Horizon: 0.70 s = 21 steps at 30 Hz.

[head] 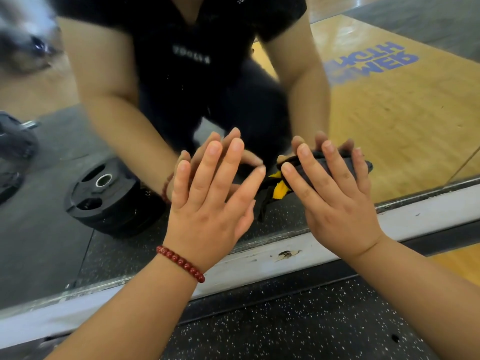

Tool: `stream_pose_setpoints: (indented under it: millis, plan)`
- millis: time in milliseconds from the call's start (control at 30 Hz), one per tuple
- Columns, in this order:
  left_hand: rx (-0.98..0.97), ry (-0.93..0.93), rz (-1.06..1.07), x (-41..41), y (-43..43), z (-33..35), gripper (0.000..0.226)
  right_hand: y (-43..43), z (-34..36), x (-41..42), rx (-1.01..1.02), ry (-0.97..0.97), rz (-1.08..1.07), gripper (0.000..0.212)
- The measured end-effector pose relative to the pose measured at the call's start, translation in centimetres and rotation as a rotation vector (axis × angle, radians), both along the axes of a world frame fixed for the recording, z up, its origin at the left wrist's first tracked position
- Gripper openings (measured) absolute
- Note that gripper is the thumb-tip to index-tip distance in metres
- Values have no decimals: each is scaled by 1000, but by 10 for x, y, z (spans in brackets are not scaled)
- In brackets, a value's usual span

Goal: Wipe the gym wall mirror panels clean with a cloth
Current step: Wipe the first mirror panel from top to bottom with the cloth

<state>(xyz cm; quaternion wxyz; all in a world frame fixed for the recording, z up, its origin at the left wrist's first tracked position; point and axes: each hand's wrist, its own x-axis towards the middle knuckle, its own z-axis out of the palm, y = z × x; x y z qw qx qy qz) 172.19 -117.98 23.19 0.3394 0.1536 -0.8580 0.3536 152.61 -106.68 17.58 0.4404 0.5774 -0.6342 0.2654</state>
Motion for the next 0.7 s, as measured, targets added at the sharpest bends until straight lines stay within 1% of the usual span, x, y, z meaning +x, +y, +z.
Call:
stream_pose_setpoints:
  millis: [33,67,100,200,333,400,533,700]
  plan:
    - [5,-12,-14,1,0,0,44,0,0,1,1,-2,-4,59]
    - [9,-24,-25,3,0,0,41,0,-1,2,7,-7,-10,60]
    - [4,-31,-27,8,-2,0,45,1,-2,4,19,-11,-14,60]
    - [-30,-14,8,23,-7,5,69,-1,9,17,55,-3,19,58]
    - [-59,-34,70,36,-12,5,79,-21,47,38,-40,3,83,53]
    - [-63,-48,68,35,-14,3,78,-19,42,34,-52,19,48,54]
    - [-22,-7,41,31,-8,2,73,2,12,19,51,13,-31,62]
    - [-15,19,-38,16,-1,12,65,-13,38,31,-33,18,29,53]
